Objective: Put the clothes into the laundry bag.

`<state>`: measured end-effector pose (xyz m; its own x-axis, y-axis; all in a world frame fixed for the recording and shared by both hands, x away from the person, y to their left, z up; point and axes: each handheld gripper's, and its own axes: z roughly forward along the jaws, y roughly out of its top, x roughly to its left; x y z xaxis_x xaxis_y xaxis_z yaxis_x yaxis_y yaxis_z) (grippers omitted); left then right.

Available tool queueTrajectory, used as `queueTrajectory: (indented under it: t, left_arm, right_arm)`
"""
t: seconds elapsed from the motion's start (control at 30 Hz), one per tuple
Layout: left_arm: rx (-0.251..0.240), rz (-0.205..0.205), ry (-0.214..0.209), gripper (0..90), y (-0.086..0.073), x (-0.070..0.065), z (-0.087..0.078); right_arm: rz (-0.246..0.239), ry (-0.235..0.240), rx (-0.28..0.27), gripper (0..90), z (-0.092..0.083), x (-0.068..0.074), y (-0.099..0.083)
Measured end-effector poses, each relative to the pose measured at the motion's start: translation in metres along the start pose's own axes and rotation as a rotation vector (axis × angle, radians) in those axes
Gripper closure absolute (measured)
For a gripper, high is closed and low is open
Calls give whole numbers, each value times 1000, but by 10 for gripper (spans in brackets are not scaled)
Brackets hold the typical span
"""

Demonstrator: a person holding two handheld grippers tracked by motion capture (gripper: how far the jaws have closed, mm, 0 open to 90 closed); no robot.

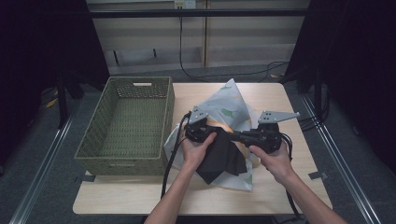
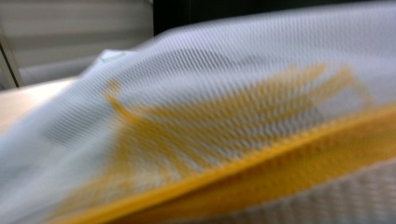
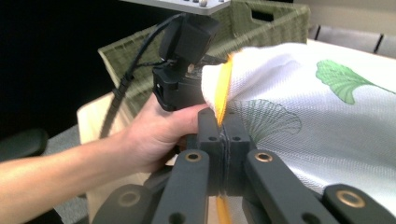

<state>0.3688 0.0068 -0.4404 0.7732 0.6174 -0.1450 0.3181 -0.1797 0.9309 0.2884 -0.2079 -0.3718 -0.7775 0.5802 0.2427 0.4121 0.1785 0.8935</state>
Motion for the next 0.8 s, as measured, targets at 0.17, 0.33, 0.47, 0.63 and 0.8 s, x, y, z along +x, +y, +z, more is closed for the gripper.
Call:
queueTrajectory:
  t: [0.17,0.33,0.47,0.63,0.8]
  left_arm:
    - [91,59,19,831,-26,-5,20]
    - [129,58,33,823,-38,-8,34]
    - [141,51,0,807,-45,-15,40]
    - [134,38,-76,638,-43,-27,43]
    - [125,59,-135,436,-31,-30,26]
  right_arm:
    - [5,-46,39,898,6,-13,-19]
    - [38,-98,82,898,8,-30,-39]
    - [46,-112,103,896,7,-36,-49]
    - [44,-125,96,890,2,-40,-52]
    - [40,-139,92,892,-2,-42,-52]
